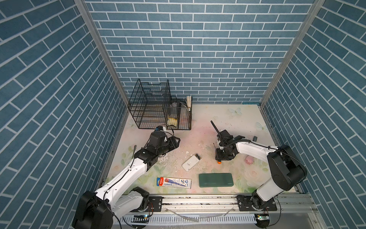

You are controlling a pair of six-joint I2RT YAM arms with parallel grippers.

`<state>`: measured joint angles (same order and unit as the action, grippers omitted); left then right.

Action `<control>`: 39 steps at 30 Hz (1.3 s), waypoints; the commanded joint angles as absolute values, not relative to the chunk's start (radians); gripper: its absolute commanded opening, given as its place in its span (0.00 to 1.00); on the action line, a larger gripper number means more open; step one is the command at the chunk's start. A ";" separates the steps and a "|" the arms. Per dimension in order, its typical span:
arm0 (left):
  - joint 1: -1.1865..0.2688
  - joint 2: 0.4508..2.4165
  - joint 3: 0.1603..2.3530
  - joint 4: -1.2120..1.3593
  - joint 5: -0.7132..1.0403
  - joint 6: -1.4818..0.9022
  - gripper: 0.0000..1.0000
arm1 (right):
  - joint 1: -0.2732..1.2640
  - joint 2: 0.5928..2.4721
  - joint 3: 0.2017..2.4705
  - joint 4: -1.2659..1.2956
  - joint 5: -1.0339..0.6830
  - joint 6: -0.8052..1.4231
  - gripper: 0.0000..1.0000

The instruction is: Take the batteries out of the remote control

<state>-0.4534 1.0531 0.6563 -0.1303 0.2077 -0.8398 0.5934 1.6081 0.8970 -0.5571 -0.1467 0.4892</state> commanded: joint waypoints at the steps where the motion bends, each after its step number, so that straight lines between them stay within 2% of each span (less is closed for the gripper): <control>1: -0.446 1.040 0.641 -0.112 0.215 -0.840 0.62 | 0.586 1.621 0.868 -0.561 -0.150 0.468 0.46; 8: -0.445 1.042 0.637 -0.106 0.218 -0.842 0.62 | 0.585 1.623 0.865 -0.554 -0.164 0.467 0.35; 16: -0.444 1.038 0.629 -0.103 0.221 -0.848 0.62 | 0.586 1.620 0.871 -0.557 -0.176 0.459 0.18; 22: -0.445 1.077 0.646 -0.092 0.256 -0.853 0.62 | 0.585 1.591 0.927 -0.628 -0.175 0.415 0.11; 27: -0.462 1.150 0.692 -0.092 0.308 -0.856 0.62 | 0.593 1.543 1.011 -0.732 -0.179 0.347 0.08; 32: -0.541 1.242 0.776 -0.087 0.348 -0.866 0.62 | 0.636 1.468 1.064 -0.771 -0.173 0.249 0.05; 39: -0.662 1.365 0.816 0.106 0.373 -0.928 0.62 | 0.700 1.432 1.134 -0.798 -0.162 0.225 0.03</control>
<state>-0.6327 1.3323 0.7933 0.0154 0.3538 -0.9028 0.6815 1.4509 1.0798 -0.7460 -0.1703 0.2787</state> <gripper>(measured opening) 0.620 0.266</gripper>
